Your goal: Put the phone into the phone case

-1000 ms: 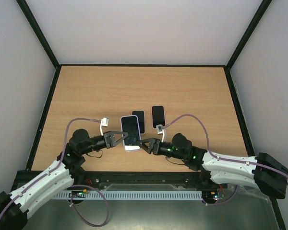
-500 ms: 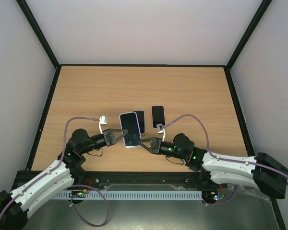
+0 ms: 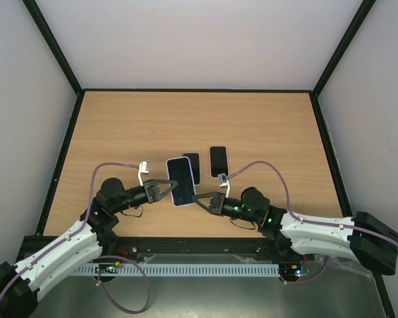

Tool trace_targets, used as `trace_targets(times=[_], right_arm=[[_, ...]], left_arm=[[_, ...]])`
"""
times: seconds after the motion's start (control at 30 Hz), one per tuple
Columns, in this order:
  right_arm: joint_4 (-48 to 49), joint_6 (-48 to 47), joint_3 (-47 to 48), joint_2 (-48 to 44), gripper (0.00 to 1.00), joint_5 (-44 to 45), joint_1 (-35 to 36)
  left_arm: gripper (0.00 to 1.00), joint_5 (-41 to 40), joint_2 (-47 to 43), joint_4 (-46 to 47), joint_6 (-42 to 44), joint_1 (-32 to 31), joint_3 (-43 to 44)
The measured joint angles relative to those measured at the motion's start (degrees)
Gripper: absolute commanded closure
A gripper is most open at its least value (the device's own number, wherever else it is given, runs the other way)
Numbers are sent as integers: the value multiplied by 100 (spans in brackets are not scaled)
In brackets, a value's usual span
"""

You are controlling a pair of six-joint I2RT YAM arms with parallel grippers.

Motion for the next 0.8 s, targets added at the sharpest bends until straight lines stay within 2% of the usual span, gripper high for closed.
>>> trace_targets(times=[0.2, 0.3, 0.43, 0.73, 0.8], right_arm=[[31, -37, -9, 26, 98, 66, 20], [81, -37, -22, 55, 98, 92, 26], [105, 2, -70, 96, 98, 236, 20], [-66, 72, -101, 225, 98, 533, 4], [-96, 87, -101, 251, 98, 579, -4]], left_arm=[[86, -7, 4, -26, -15, 2, 2], [76, -26, 15, -79, -22, 7, 0], [54, -111, 26, -223, 28, 17, 0], [23, -457, -116, -638, 94, 46, 7], [10, -590, -168, -885, 188, 55, 35]])
